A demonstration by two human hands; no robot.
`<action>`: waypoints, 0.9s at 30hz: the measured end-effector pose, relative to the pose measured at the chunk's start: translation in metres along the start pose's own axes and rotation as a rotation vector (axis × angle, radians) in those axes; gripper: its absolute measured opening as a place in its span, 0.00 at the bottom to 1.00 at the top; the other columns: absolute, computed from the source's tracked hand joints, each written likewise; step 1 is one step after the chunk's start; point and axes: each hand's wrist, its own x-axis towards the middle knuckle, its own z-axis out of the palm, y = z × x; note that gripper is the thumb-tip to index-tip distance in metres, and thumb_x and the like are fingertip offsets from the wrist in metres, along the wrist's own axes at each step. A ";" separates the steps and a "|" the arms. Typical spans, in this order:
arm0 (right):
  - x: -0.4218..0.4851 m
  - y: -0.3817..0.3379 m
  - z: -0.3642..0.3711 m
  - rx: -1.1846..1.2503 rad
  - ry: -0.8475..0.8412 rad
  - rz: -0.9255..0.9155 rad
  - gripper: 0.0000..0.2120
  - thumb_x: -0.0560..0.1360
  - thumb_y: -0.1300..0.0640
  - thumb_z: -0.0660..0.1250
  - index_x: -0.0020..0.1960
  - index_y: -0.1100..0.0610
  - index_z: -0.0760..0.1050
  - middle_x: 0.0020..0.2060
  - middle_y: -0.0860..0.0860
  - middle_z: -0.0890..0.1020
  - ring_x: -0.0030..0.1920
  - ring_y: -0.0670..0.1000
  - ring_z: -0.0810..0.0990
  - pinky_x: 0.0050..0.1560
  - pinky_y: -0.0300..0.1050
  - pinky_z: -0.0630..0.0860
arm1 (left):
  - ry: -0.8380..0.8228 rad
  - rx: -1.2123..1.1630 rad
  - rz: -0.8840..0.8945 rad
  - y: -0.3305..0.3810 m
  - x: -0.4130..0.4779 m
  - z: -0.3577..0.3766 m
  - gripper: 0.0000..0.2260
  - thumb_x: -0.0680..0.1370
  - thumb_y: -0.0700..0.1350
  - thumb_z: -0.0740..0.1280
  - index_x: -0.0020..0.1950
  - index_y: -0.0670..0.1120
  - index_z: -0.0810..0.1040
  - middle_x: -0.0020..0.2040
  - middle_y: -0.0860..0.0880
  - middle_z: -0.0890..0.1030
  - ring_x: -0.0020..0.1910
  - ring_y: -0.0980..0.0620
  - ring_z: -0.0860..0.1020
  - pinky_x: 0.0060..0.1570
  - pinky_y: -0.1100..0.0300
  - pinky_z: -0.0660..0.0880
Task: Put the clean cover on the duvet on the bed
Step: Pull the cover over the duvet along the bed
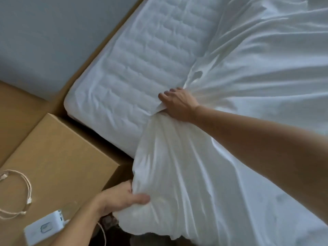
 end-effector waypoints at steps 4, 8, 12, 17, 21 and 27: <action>-0.038 -0.006 0.018 0.112 0.302 0.453 0.37 0.70 0.26 0.62 0.65 0.54 0.73 0.62 0.57 0.73 0.61 0.60 0.71 0.59 0.56 0.67 | -0.015 -0.039 0.033 -0.007 0.020 -0.002 0.24 0.72 0.55 0.78 0.66 0.52 0.79 0.60 0.53 0.85 0.59 0.52 0.83 0.62 0.53 0.79; -0.100 -0.058 0.053 0.048 0.165 0.715 0.36 0.70 0.24 0.60 0.56 0.56 0.73 0.47 0.57 0.79 0.44 0.61 0.79 0.44 0.54 0.74 | 0.051 -0.216 0.105 0.002 0.037 0.000 0.30 0.68 0.52 0.82 0.67 0.48 0.78 0.60 0.46 0.84 0.59 0.44 0.83 0.62 0.42 0.78; -0.102 -0.056 0.073 0.151 -0.053 0.703 0.22 0.82 0.39 0.58 0.52 0.58 0.75 0.45 0.59 0.85 0.44 0.64 0.84 0.40 0.53 0.76 | 0.108 -0.271 0.184 0.021 0.046 -0.004 0.27 0.71 0.48 0.81 0.67 0.47 0.77 0.61 0.44 0.84 0.59 0.42 0.83 0.61 0.41 0.78; -0.123 -0.035 0.059 0.223 0.400 0.624 0.23 0.80 0.44 0.66 0.35 0.61 0.74 0.24 0.61 0.77 0.23 0.65 0.76 0.25 0.47 0.66 | 0.365 -0.062 0.239 0.010 0.058 0.002 0.23 0.70 0.55 0.81 0.61 0.53 0.81 0.55 0.53 0.86 0.54 0.51 0.85 0.59 0.44 0.80; -0.195 -0.001 0.044 0.169 0.605 0.679 0.26 0.81 0.44 0.61 0.31 0.60 0.68 0.24 0.61 0.74 0.22 0.64 0.74 0.26 0.44 0.64 | 0.729 0.040 0.219 -0.006 0.059 0.015 0.35 0.55 0.71 0.81 0.55 0.58 0.75 0.50 0.55 0.84 0.48 0.54 0.84 0.49 0.47 0.83; -0.273 0.007 0.063 0.372 0.291 1.103 0.27 0.79 0.36 0.61 0.41 0.61 0.74 0.37 0.66 0.81 0.39 0.69 0.80 0.39 0.55 0.76 | 1.032 0.620 0.285 0.004 0.066 0.048 0.36 0.59 0.80 0.69 0.54 0.56 0.67 0.40 0.59 0.75 0.35 0.57 0.74 0.30 0.60 0.69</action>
